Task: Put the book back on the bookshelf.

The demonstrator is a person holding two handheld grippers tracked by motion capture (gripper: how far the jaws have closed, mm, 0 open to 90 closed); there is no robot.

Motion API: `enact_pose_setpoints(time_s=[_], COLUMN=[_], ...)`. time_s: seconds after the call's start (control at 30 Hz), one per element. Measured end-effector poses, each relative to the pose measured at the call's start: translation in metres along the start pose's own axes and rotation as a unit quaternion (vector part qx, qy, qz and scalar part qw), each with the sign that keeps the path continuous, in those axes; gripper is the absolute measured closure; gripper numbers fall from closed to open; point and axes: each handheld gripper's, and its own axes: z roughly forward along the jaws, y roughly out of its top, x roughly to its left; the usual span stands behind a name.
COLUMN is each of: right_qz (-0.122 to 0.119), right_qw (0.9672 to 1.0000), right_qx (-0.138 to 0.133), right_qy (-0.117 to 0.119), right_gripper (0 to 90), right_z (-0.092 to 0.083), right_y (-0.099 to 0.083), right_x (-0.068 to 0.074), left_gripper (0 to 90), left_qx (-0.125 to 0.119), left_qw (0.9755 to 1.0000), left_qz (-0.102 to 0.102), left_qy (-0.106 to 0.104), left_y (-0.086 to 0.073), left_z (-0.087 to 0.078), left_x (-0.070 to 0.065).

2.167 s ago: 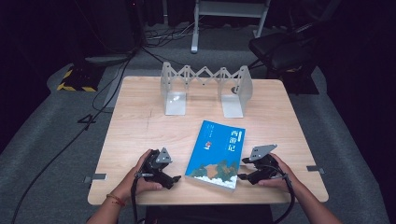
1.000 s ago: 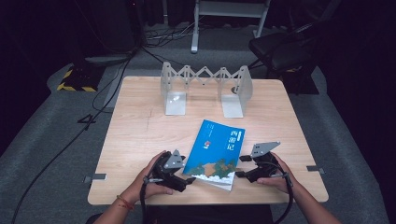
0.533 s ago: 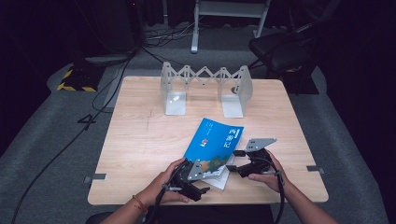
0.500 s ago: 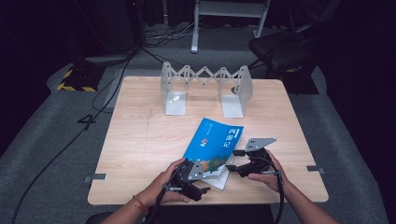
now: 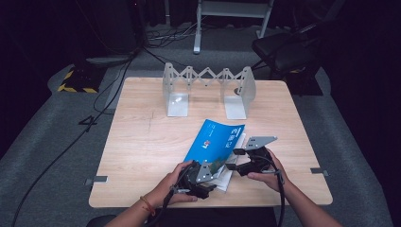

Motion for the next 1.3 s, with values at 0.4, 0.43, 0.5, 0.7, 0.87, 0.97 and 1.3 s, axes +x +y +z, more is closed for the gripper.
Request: enact_pose_setpoints(time_s=[0.4,0.43,0.5,0.7,0.87,0.97,1.3], right_qz=[-0.050,-0.056,-0.065,-0.076,-0.066,-0.063,-0.045], right_qw=[0.9935,0.9916,0.9890,0.9847,0.9867,0.9875,0.9914], right_qx=[0.103,0.116,0.133,0.156,0.148,0.144,0.122], right_qy=[-0.006,-0.004,-0.002,-0.014,-0.006,-0.006,0.004], right_gripper=[31.9,31.7,31.6,31.6,29.6,29.5,29.6], right_z=[0.009,0.011,0.014,0.023,0.025,0.025,0.017], right_y=[-0.025,-0.026,-0.027,-0.029,-0.031,-0.032,-0.028], right_x=[0.006,0.008,0.010,0.012,0.009,0.009,0.006], left_gripper=[22.3,22.0,21.8,20.4,18.8,17.1,15.7], left_qx=[-0.006,-0.009,-0.009,-0.011,-0.010,-0.009,-0.006], left_qw=[0.9999,0.9998,0.9998,0.9997,0.9997,0.9997,0.9998], left_qz=[-0.013,-0.015,-0.012,-0.010,-0.004,-0.003,0.002], left_qy=[-0.008,-0.013,-0.012,-0.019,-0.021,-0.023,-0.017], left_y=[-0.011,-0.012,-0.012,-0.013,-0.013,-0.013,-0.012], left_z=[-0.004,-0.004,-0.004,-0.005,-0.004,-0.004,-0.002], left_x=[0.008,0.009,0.009,0.010,0.010,0.010,0.007])
